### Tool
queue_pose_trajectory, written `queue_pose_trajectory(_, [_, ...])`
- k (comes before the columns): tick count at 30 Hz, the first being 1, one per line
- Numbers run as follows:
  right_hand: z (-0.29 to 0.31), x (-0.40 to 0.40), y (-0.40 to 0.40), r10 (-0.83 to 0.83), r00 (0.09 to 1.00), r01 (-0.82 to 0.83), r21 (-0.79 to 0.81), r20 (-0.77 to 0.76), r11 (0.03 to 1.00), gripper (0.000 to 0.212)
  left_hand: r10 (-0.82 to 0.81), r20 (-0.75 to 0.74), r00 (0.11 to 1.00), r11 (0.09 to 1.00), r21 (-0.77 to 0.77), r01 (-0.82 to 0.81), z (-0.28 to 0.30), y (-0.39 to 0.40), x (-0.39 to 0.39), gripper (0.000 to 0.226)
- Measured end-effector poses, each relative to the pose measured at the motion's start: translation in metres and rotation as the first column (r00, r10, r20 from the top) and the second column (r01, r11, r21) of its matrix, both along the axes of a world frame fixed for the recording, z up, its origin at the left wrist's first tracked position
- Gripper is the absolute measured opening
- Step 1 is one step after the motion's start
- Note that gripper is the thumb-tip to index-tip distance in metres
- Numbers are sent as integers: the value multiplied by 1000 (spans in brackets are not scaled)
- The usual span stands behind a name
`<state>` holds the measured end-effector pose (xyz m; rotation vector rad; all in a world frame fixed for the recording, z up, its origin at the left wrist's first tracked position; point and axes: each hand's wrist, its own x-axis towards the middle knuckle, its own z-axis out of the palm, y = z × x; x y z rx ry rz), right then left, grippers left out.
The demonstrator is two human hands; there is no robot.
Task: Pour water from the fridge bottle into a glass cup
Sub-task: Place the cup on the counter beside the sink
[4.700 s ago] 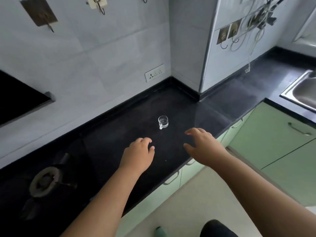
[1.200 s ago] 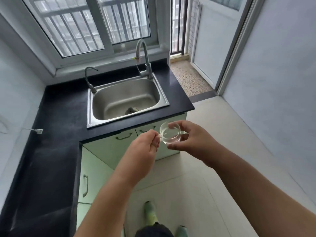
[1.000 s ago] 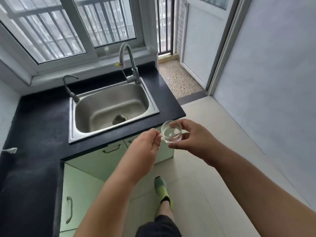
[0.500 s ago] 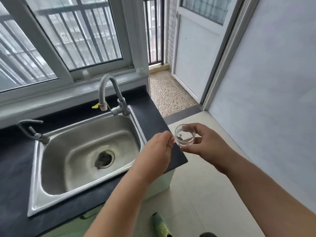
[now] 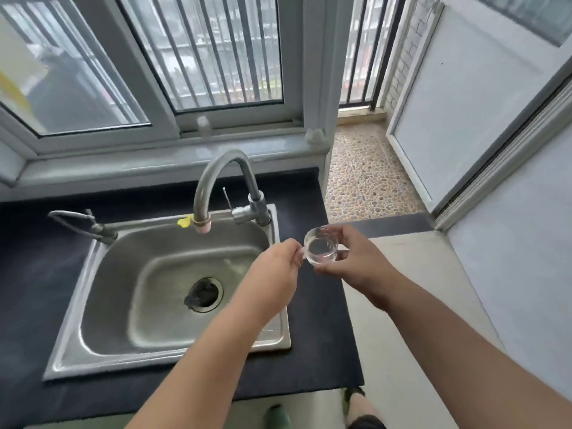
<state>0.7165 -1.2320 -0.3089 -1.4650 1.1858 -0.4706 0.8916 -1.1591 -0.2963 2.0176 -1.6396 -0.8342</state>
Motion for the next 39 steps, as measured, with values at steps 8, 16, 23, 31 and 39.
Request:
queue_pose_trajectory(8, [-47, 41, -117, 200, 975, -205, -48, -98, 978, 64, 305, -21, 952, 952, 26, -305, -50, -85, 6, 28])
queue_pose_trajectory(16, [-104, 78, -177, 258, 925, -315, -183, -280, 931, 66, 411, -18, 911, 907, 105, -407, -101, -138, 24, 27])
queue_pose_trajectory(23, [-138, 97, -200, 287, 890, -367, -185, -354, 912, 69, 461, 24, 887, 873, 166, -458, -140, -164, 37, 26])
queue_pose_trajectory(31, [-158, 103, -208, 294, 883, -372, -162, -367, 914, 67, 491, 78, 868, 841, 219, -495, -150, -177, 33, 30])
queue_pose_trajectory(39, [-145, 97, -199, 270, 866, -316, -43, -420, 948, 106, 438, 110, 892, 802, 401, -444, -133, -178, 36, 35])
